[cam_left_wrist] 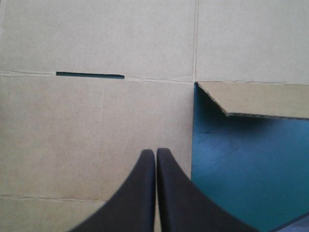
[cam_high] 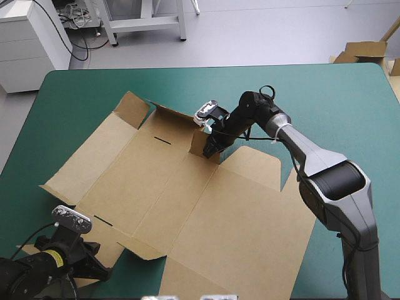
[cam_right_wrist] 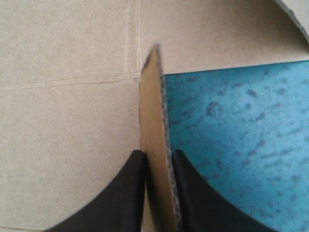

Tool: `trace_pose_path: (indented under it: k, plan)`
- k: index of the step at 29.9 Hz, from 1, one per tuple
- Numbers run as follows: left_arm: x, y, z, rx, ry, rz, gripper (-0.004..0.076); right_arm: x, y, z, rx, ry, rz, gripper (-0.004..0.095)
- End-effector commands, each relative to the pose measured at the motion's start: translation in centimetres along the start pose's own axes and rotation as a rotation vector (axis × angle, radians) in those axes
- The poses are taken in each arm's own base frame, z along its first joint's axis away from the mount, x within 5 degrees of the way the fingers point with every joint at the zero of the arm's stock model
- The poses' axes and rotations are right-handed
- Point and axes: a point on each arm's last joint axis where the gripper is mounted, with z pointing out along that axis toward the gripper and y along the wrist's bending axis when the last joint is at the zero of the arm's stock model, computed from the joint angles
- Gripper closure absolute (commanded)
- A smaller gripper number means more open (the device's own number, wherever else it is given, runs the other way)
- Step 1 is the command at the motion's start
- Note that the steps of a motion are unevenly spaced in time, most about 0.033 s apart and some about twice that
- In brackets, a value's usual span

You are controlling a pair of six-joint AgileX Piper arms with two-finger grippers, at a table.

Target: Fold the box

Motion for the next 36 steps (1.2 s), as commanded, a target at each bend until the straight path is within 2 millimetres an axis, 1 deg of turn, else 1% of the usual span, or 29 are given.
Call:
trace_pose_path:
  k: [1, 6, 8, 12, 15, 20, 23, 29, 33, 36]
  plan:
    - [-0.9, 0.0, -0.5, 0.001, -0.062, -0.003, 0.0731, -1.9, 1.1, -3.3, 0.024, -0.098, -0.035, 0.093]
    - [-0.9, 0.0, -0.5, 0.001, -0.062, -0.003, 0.0732, -1.8, 1.0, -3.3, 0.03, -0.092, -0.051, 0.0926]
    - [-0.9, 0.0, -0.5, 0.001, -0.062, -0.003, 0.0732, -2.0, 1.0, -3.7, 0.037, -0.086, -0.104, 0.0926]
    - [-0.9, 0.0, -0.5, 0.001, -0.062, -0.003, 0.0732, -2.9, 0.7, -5.3, 0.116, -0.066, -0.207, 0.0928]
    - [-0.9, 0.0, -0.5, 0.001, -0.062, -0.003, 0.0732, -3.9, 0.3, -7.0, 0.208, -0.066, -0.32, 0.0928]
    - [-0.9, -0.1, -0.5, 0.005, -0.062, -0.006, 0.0731, -5.1, 0.2, -8.4, 0.278, -0.103, -0.509, 0.0928]
    - [-0.9, -0.1, -0.5, 0.009, -0.063, -0.008, 0.0732, -5.3, 0.2, -8.3, 0.29, -0.119, -0.594, 0.0928]
    - [-0.9, -0.1, -0.5, 0.009, -0.063, -0.008, 0.0731, -4.8, 0.3, -7.6, 0.238, -0.063, -0.706, 0.0928]
    - [-0.9, -0.1, -0.5, 0.009, -0.063, -0.008, 0.0732, -4.9, 0.6, -7.4, 0.206, -0.09, -0.731, 0.0928]
    - [-0.9, -0.1, -0.5, 0.009, -0.063, -0.008, 0.0732, -4.8, 1.1, -7.4, 0.145, -0.099, -0.753, 0.0929]
